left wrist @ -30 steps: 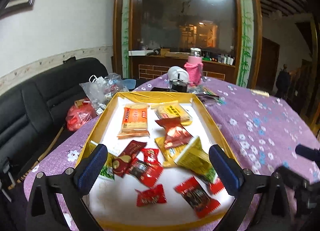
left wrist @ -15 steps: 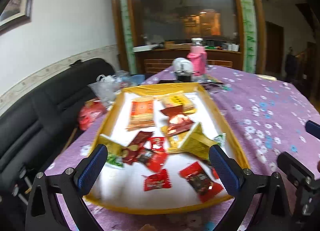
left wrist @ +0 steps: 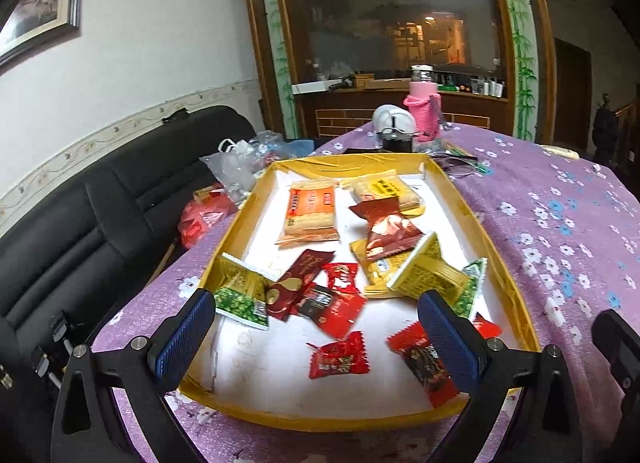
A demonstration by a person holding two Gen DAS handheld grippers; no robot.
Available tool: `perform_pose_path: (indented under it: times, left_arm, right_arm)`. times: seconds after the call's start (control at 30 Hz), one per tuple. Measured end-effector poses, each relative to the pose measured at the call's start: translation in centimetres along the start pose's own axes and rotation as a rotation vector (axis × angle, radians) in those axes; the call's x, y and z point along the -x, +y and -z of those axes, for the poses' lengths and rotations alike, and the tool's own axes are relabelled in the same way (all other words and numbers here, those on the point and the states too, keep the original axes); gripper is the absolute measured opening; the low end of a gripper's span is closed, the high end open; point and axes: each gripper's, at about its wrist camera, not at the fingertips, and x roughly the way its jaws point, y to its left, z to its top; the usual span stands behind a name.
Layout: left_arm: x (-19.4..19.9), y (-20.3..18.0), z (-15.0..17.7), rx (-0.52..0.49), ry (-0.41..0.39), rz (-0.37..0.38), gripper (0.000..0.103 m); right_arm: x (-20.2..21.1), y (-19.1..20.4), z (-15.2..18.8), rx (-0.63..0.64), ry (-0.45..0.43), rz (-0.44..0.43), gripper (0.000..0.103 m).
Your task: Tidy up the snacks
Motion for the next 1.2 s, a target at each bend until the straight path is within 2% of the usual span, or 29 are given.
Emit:
perform_pose_path:
  times: [0.33, 1.2]
  left_arm:
    - [-0.8, 0.2, 0.2, 0.009, 0.025, -0.035, 0.103]
    - [-1.9, 1.0, 0.4, 0.034, 0.082, -0.034, 0.103]
  right_arm:
    - [0.0, 0.3, 0.0, 0.014, 0.003, 0.000, 0.101]
    - [0.1, 0.5, 0.0, 0.020, 0.004, 0.006, 0.101]
